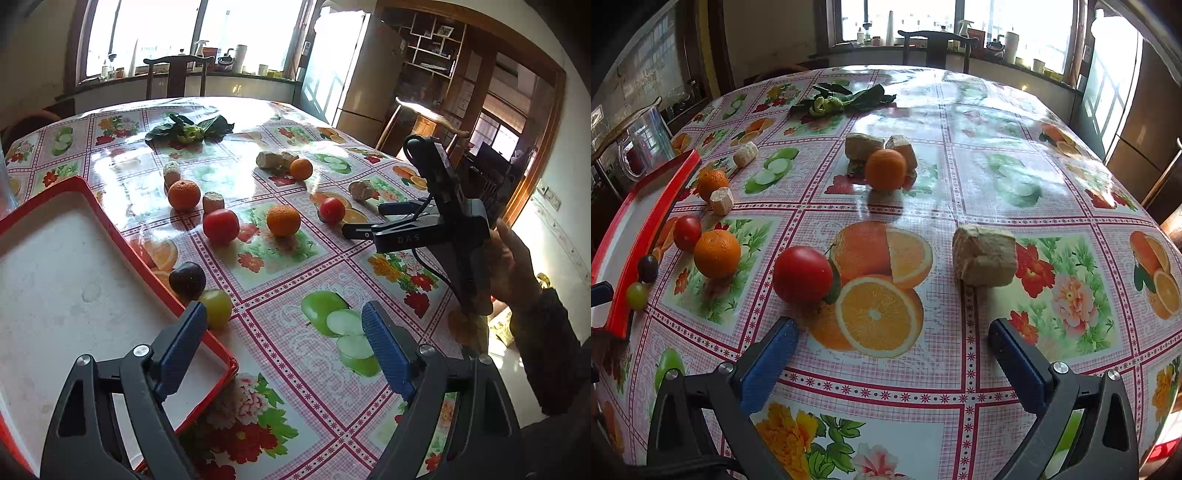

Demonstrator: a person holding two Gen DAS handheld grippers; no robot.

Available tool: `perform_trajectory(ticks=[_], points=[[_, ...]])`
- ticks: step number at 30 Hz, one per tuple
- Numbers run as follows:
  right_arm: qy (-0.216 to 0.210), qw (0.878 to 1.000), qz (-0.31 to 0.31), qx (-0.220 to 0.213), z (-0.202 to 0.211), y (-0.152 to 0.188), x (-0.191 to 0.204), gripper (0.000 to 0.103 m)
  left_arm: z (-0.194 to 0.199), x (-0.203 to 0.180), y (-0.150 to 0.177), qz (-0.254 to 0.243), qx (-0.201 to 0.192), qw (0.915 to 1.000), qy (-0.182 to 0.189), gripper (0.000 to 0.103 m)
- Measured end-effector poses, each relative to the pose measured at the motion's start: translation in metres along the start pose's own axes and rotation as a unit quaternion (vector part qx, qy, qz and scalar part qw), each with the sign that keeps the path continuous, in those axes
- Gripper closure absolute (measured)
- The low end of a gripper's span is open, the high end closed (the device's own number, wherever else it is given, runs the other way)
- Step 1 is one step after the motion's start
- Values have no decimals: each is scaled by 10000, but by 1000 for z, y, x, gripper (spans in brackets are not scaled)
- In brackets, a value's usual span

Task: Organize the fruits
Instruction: 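Move both grippers over the table toward the fruits near the tray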

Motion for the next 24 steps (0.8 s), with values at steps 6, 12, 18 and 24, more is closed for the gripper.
perform_trajectory(ticks=[6,12,18,24], points=[[2,10000,1,0,2,1,1,0,5,-20,-4,108,-186,9976,661,17],[-96,9997,61,-222,23,2,2,0,-5,-14,17,107,143,9996,230,18],[-1660,9797,-951,-600,77,-12,-7,0,15,4,23,376,197,9990,-118,18],[-415,9907,-299,-1258,124,-23,21,0,21,3,20,458,213,9949,-876,18]])
Point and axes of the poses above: each gripper's, at about its wrist camera, not at the fingertips, and z roughly against the way its jaws point, x to its left, y to its underside, the point moved 4 cm from there along -z, roughly the way its jaws point, and after that the axes turned 9 degrees about y, right-handed, at the moved point
